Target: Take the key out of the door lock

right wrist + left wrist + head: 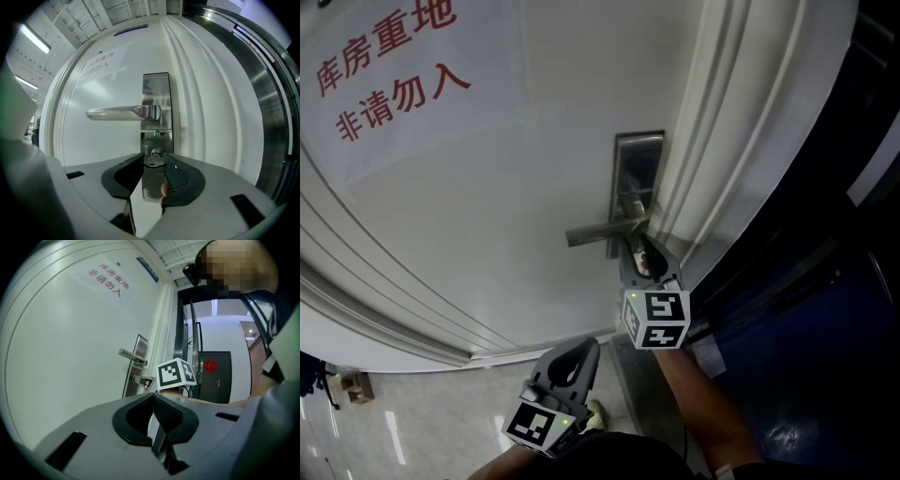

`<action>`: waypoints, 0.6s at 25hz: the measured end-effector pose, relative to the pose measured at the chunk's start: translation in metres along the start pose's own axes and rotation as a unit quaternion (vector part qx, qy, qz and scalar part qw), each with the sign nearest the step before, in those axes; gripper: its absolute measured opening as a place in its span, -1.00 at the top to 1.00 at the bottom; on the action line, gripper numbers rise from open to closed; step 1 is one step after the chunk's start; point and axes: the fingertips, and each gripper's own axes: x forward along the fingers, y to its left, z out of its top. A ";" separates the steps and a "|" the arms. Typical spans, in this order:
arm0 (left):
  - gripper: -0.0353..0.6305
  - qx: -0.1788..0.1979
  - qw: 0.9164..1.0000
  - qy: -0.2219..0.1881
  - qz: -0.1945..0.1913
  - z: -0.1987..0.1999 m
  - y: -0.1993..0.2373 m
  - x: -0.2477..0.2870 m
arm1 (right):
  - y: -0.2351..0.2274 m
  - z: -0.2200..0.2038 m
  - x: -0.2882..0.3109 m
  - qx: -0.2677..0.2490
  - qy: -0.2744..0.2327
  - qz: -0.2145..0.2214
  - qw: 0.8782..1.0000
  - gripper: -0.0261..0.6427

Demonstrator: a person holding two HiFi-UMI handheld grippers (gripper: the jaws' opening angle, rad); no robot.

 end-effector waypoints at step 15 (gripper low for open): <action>0.88 0.006 1.000 -0.004 -0.005 -0.008 -0.056 -0.014 | -0.001 0.012 -0.083 0.008 -0.018 0.027 0.999 0.52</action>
